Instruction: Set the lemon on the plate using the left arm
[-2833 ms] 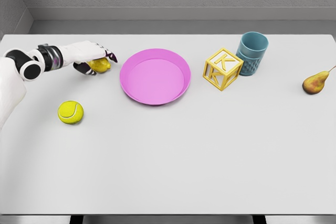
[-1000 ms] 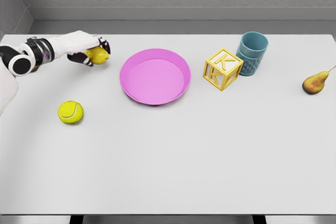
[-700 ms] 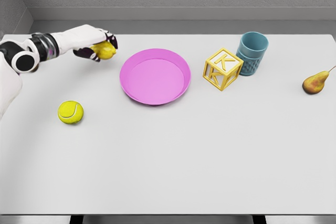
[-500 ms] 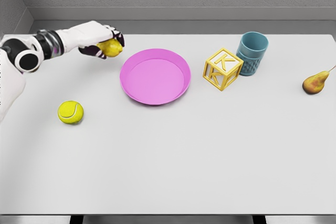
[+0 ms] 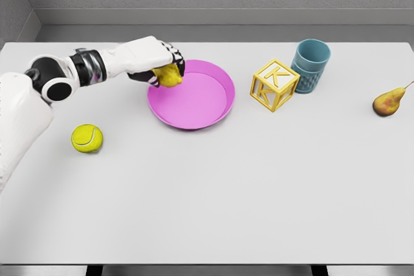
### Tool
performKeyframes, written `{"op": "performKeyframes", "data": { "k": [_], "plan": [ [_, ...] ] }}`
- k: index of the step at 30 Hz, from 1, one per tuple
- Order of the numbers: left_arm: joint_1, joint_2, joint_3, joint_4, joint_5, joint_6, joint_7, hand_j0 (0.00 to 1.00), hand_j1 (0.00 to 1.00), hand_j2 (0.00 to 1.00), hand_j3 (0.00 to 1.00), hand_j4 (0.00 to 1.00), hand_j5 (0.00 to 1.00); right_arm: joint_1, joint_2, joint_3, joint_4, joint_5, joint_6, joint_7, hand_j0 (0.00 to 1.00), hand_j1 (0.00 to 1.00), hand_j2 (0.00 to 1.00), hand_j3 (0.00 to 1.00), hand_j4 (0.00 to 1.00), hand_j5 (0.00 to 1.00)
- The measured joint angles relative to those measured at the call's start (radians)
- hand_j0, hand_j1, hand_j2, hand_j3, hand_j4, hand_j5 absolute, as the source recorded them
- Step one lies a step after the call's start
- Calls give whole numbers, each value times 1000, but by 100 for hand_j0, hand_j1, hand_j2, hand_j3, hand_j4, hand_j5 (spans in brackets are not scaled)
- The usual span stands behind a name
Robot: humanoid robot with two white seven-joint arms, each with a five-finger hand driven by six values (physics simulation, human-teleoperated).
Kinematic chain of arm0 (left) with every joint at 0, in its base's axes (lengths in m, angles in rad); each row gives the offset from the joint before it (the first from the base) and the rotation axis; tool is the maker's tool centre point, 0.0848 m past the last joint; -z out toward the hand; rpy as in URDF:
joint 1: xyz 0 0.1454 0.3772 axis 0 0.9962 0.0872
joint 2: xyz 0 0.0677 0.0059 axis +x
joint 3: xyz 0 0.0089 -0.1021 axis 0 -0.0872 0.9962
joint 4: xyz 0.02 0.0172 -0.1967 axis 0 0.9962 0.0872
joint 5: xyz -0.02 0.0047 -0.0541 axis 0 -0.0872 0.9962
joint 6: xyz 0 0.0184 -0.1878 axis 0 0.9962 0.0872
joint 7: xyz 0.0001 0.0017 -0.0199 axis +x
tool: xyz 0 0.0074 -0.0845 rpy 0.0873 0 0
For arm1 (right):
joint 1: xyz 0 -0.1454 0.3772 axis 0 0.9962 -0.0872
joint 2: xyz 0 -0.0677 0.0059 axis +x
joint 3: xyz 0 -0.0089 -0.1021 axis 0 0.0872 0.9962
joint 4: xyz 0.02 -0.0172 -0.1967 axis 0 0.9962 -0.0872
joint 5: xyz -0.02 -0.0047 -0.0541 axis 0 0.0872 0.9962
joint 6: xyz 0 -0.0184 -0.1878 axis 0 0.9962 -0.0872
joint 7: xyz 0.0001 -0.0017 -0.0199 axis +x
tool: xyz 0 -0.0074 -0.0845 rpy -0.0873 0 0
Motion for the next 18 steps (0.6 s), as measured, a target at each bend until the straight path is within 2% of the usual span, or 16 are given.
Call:
{"op": "performKeyframes", "data": {
  "k": [1, 2, 4, 12, 18],
  "plan": [
    [0, 0, -8, -10, 4, 0, 0, 44, 44, 44, 44, 44, 44, 2, 0, 0, 0, 0, 0, 0, 100, 100, 100, 100, 100, 100],
    [0, 0, -15, -18, 7, 0, 0, 48, 48, 48, 48, 48, 48, 2, 0, 0, 0, 0, 0, 0, 100, 100, 100, 100, 100, 100],
    [0, -4, -23, -28, 13, 0, 1, 100, 100, 100, 100, 100, 100, 2, 0, 0, 0, 0, 0, 0, 100, 100, 100, 100, 100, 100],
    [-11, -19, -27, -36, 42, 1, 4, 100, 100, 100, 100, 100, 100, 0, 0, 0, 0, 0, 0, 0, 100, 100, 100, 100, 100, 100],
    [5, 78, 38, -25, 109, 1, 4, 100, 100, 100, 100, 100, 100, 2, 0, 0, 0, 0, 0, 0, 100, 100, 100, 100, 100, 100]
  ]
}}
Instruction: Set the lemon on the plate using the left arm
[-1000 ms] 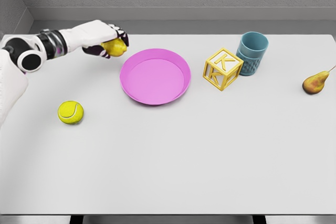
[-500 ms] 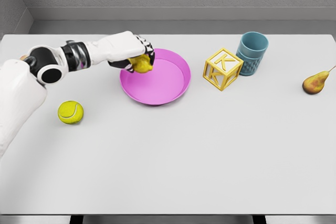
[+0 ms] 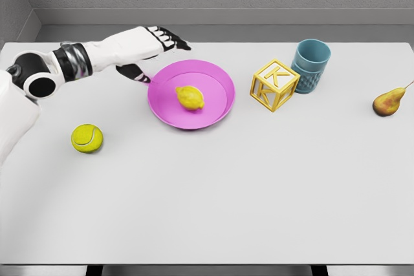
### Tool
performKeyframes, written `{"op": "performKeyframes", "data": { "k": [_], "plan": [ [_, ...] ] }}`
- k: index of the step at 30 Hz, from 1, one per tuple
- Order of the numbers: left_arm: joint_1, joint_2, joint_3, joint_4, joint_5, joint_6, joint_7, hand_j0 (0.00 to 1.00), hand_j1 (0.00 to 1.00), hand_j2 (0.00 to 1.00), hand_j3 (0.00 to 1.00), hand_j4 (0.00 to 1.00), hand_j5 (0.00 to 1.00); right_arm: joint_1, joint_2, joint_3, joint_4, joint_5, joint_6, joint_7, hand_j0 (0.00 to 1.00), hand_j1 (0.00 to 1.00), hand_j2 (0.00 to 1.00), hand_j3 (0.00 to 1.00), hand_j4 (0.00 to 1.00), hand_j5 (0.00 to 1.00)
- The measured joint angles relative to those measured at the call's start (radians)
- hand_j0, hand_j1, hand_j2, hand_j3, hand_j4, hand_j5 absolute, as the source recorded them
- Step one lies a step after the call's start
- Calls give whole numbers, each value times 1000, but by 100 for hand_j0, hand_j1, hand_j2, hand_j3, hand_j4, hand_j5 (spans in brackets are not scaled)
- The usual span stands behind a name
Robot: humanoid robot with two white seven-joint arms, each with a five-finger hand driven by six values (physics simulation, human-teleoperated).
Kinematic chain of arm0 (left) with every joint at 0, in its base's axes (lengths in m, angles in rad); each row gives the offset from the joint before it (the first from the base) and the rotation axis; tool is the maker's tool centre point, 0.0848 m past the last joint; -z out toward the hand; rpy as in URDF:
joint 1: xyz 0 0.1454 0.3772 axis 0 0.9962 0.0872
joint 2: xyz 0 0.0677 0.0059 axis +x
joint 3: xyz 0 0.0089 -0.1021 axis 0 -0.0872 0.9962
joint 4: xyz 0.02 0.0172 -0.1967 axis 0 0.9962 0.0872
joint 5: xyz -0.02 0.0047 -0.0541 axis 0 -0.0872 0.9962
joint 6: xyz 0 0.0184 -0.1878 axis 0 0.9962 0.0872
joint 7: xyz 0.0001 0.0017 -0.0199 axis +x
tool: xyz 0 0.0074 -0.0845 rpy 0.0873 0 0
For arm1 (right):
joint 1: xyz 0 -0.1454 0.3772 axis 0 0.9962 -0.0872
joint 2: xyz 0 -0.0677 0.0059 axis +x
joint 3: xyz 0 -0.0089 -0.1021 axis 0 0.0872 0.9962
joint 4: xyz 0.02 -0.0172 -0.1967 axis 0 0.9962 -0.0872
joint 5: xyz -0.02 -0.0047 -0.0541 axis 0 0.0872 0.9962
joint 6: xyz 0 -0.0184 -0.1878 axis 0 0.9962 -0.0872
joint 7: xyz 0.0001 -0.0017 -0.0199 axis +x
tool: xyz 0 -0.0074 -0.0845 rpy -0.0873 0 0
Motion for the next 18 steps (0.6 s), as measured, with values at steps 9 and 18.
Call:
{"op": "performKeyframes", "data": {
  "k": [9, 18],
  "plan": [
    [170, 168, 151, 10, 81, -1, -1, 100, 100, 100, 100, 100, 100, 0, 0, 0, 0, 0, 0, 0, 100, 100, 100, 100, 100, 100],
    [195, 212, 210, 1, 103, 0, -2, 100, 100, 100, 100, 100, 100, -2, 0, 0, 0, 0, 0, 0, 100, 100, 100, 100, 100, 100]
  ]
}}
